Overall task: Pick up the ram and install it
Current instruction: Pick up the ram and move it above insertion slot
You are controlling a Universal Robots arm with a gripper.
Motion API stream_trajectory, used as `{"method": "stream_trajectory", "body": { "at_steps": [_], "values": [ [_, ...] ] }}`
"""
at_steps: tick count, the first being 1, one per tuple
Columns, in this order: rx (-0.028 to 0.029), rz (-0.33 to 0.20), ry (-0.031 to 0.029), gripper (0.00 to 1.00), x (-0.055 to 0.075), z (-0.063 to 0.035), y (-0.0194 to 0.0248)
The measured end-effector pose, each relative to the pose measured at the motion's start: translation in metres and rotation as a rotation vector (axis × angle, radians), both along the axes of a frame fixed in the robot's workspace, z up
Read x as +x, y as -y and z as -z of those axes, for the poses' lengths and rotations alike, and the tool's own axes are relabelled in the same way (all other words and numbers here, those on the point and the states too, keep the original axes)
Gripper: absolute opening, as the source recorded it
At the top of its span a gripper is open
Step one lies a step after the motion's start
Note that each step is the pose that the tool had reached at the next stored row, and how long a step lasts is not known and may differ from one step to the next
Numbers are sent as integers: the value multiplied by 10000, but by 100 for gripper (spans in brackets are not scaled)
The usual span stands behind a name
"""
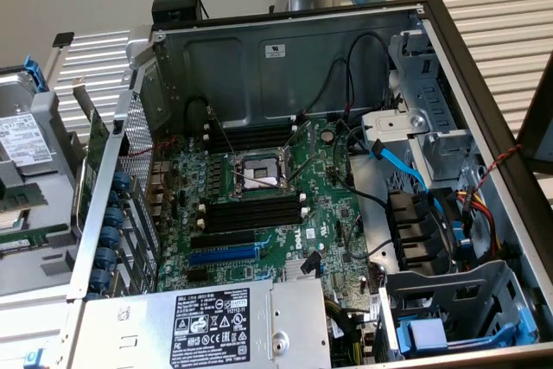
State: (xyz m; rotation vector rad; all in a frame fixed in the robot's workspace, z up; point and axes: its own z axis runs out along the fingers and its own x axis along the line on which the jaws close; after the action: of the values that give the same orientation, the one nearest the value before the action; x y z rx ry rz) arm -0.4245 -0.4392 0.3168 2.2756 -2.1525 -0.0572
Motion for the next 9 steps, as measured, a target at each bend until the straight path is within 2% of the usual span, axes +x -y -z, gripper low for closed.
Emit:
{"method": "stream_trajectory", "body": {
  "at_steps": [9],
  "values": [
    [80,0,0,12,314,-410,23]
  ]
}}
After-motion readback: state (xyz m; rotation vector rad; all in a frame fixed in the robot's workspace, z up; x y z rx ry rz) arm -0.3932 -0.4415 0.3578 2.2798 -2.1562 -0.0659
